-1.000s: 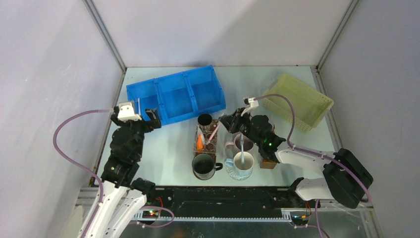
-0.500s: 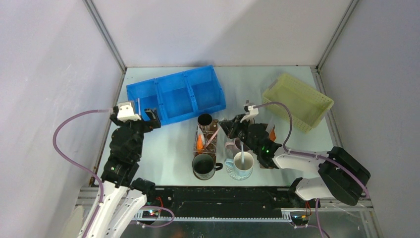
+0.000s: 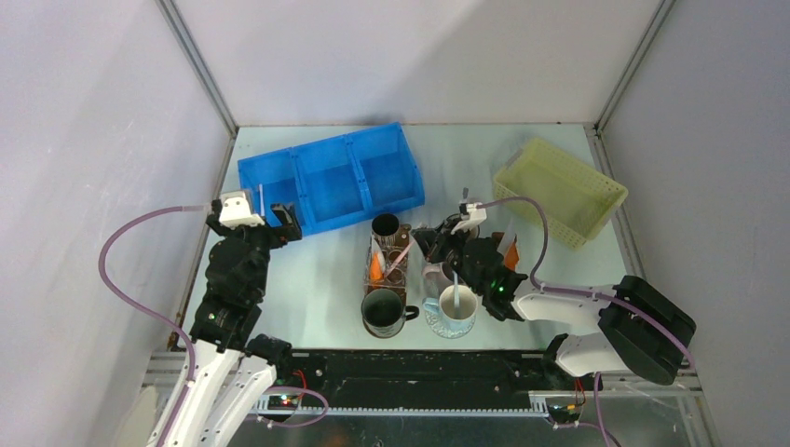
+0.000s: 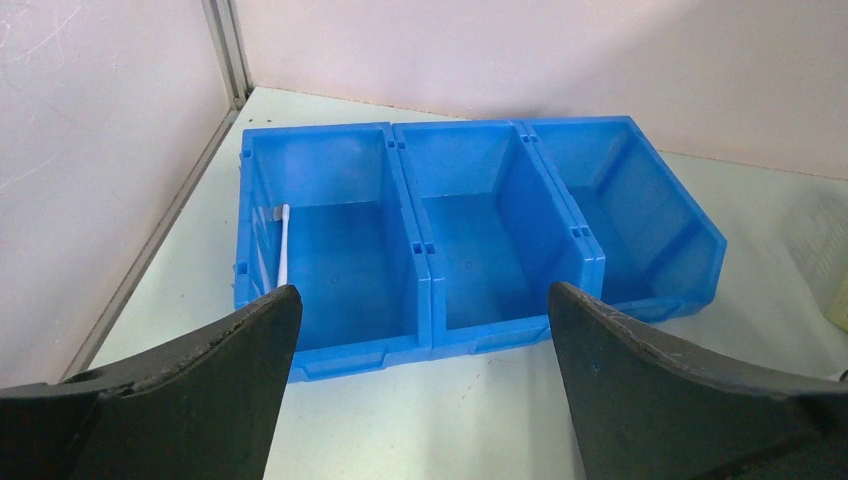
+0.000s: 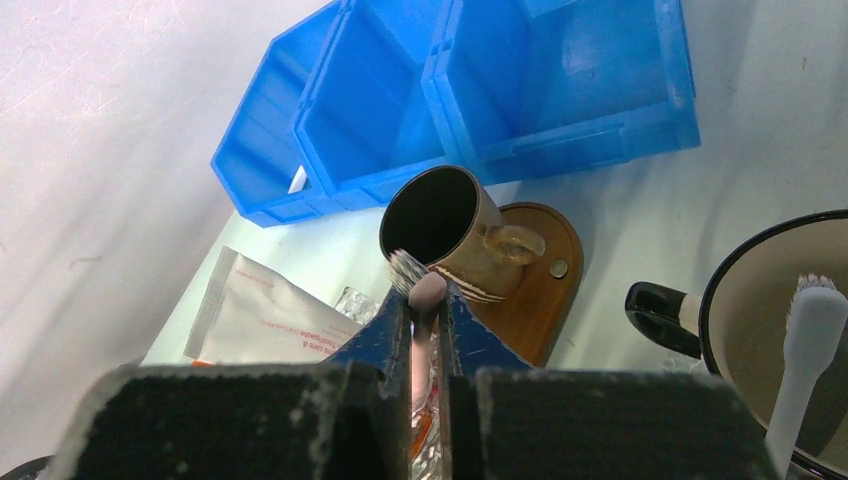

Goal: Prepare toiletry sets of a toothbrush and toothpaste on the tray
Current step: Place the toothbrush in the toothpaste holder.

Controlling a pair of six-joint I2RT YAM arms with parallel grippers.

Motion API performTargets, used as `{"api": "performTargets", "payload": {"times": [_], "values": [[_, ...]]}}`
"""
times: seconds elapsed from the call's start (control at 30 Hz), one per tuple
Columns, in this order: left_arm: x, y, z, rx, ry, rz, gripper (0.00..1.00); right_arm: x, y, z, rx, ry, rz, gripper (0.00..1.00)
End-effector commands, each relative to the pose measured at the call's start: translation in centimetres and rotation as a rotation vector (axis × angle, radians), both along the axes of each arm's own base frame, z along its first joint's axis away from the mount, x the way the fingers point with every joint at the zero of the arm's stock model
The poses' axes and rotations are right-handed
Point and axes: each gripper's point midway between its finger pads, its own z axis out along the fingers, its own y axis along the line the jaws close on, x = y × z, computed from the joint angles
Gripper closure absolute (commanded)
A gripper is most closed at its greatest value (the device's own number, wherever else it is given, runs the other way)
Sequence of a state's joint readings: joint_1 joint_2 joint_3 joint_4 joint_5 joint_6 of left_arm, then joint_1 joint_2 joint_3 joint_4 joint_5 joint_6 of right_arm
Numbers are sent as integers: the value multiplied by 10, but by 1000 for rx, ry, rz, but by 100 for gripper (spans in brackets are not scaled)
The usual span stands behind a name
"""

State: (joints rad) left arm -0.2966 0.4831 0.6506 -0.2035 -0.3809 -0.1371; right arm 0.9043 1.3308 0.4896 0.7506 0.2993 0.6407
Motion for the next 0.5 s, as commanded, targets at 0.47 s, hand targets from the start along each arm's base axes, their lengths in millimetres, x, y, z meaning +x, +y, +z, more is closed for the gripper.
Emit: {"api": "performTargets", "payload": {"times": [0.47], "values": [[2,1,8,-34,-41,1,0,0,0,4,10,-17,-27,75]]}}
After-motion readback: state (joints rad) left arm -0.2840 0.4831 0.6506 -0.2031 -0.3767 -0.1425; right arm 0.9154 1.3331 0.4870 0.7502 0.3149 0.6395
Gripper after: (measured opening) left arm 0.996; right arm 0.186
